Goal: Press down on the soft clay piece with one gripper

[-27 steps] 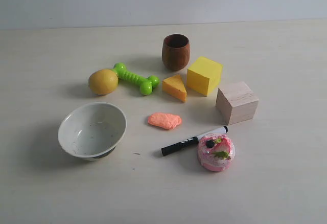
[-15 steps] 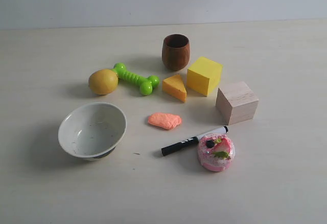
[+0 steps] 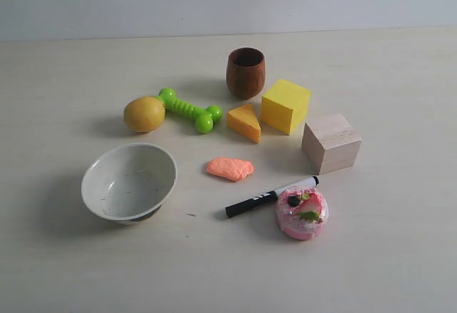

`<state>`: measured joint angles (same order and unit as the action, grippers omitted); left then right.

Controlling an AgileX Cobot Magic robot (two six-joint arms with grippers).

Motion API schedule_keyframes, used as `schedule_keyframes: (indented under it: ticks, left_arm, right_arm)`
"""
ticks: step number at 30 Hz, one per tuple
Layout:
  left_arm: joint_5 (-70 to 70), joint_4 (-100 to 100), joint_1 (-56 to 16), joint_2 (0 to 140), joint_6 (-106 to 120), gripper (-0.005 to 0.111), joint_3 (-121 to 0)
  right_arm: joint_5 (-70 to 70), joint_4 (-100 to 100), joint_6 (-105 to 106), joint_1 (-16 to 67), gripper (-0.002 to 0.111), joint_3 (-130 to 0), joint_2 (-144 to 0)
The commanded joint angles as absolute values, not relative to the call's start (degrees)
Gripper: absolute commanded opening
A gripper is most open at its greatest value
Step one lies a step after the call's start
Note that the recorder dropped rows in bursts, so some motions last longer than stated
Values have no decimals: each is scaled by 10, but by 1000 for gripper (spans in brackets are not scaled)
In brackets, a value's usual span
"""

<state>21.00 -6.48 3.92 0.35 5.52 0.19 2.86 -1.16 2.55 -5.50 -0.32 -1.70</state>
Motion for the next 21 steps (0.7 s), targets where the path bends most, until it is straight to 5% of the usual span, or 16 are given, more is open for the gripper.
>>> schedule_keyframes:
  ticks: [1, 21]
  left_arm:
    - [205, -66, 40, 0, 56, 0, 0]
    - [205, -66, 40, 0, 56, 0, 0]
  right_arm:
    - [-82, -5, 30, -56, 0, 0, -13]
    - [-184, -12, -33, -56, 0, -5, -13]
